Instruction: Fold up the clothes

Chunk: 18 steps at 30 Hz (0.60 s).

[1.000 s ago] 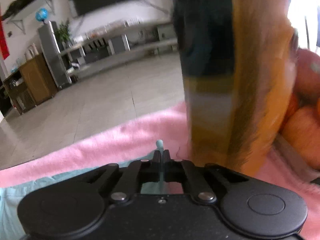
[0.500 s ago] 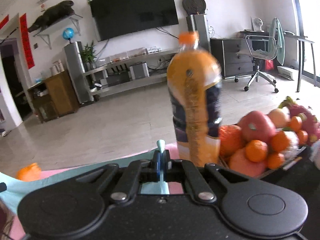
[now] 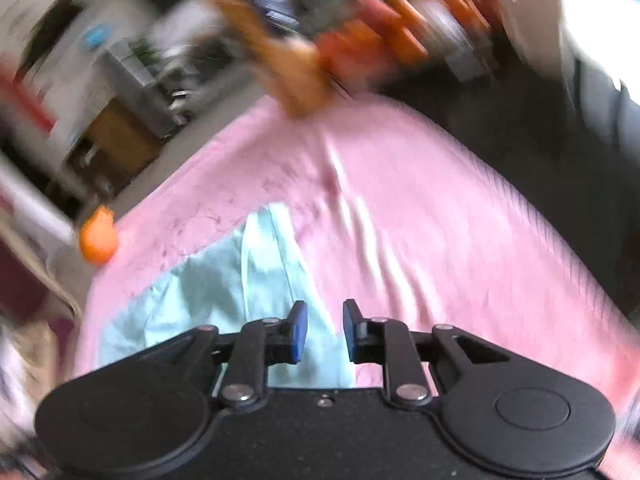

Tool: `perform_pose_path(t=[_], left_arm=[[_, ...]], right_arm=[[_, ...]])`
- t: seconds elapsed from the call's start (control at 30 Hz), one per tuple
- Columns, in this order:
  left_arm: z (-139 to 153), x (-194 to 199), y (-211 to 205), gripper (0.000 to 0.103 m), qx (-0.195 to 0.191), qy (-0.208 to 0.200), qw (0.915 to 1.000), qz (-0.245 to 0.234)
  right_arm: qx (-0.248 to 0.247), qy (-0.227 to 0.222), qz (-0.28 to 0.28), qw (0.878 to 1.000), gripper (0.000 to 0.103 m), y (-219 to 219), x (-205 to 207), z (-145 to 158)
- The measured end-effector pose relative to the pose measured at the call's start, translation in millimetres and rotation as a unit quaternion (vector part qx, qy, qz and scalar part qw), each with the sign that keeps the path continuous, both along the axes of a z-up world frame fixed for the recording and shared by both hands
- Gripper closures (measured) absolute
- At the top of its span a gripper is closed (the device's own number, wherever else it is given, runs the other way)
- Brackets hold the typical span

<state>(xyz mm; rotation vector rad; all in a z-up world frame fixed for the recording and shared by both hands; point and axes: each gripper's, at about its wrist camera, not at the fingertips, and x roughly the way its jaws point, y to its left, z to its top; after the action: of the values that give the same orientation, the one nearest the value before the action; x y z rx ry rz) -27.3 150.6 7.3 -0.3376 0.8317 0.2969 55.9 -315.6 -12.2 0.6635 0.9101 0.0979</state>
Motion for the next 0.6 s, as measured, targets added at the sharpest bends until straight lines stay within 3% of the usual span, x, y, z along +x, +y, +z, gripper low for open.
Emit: perform_pose_path(t=[0.03,0.13,0.2,0.37,0.6], left_arm=[[2,-1,0,0.076,-0.009,-0.011,0.9999,-0.005],[-3,1,1,0.068,-0.031,-0.019,0.9992,-0.014],[-8,3,0,0.068,-0.037,-0.015,0.999,-0.019],[-14,23,-2,0.068,-0.017,-0.001,0.9997,-0.018],[-21,36,-12,0.067,-0.007,0.022,0.9992,-0.032]], right_arm=[[-0.012,-0.007,-0.001,1.0,0.072,0,2,3],[-0.076,-0.014,0.003,0.997,0.071,9,6,8],[-0.083,-0.003,0.016,0.996,0.071,18,11,5],[-0.116,0.009,0.034,0.993,0.071,35,17,0],[-0.097,0.056,0.015,0.994,0.069,33,23,-17]])
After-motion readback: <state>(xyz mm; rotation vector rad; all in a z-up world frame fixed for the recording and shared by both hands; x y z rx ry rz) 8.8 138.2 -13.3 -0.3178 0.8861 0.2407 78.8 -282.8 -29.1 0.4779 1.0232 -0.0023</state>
